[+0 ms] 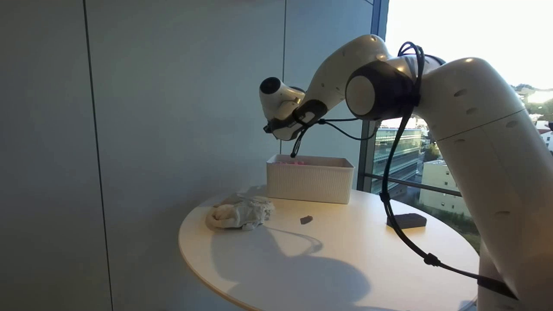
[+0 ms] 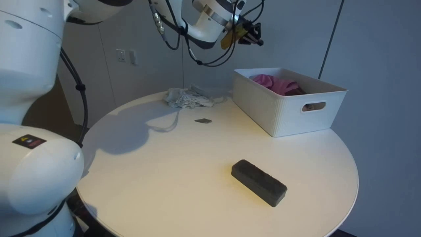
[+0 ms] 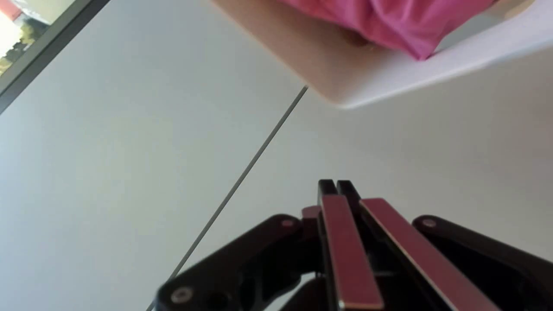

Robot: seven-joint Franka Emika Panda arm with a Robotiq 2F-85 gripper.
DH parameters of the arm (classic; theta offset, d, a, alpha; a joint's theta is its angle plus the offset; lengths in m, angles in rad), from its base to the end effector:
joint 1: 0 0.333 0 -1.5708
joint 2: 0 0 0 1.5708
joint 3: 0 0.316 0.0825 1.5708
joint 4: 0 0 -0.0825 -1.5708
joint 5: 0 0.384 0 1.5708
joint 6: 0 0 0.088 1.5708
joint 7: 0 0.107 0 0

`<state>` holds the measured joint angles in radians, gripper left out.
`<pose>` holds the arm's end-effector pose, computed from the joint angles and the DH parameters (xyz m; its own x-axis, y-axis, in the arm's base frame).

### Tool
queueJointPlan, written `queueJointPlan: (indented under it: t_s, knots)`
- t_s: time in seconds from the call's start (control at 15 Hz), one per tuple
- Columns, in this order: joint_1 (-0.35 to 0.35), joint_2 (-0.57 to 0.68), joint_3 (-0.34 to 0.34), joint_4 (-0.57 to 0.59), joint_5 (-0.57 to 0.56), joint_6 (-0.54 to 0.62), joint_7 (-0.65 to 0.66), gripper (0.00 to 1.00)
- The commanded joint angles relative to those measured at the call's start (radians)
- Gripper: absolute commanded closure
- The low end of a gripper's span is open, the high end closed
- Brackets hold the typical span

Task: Remove the white towel from the box, use it to wipe the table and then remove the rest of the towels from the box and put them on the table

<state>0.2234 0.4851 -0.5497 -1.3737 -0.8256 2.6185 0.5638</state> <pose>0.7267 -0.1277 0.5554 0.6844 0.1806 0.7064 -0.3999 -0.7171 0.5708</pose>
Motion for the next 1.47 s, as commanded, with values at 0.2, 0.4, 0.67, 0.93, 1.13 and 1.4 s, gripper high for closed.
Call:
queueJointPlan:
  t_s: [0.2, 0.4, 0.67, 0.93, 1.13, 1.4]
  knots:
    - [0.060, -0.088, -0.039, -0.013, -0.076, -0.036, 0.021, 0.77]
    - [0.062, -0.089, -0.039, -0.025, -0.077, -0.037, 0.021, 0.65]
    - [0.011, -0.101, 0.031, -0.032, 0.070, -0.061, -0.115, 0.40]
    - [-0.244, -0.045, 0.306, 0.034, 0.392, -0.126, -0.393, 0.11]
    - [-0.349, 0.025, 0.400, 0.124, 0.624, -0.281, -0.588, 0.00]
    - [-0.414, 0.149, 0.419, 0.316, 0.737, -0.589, -0.643, 0.00]
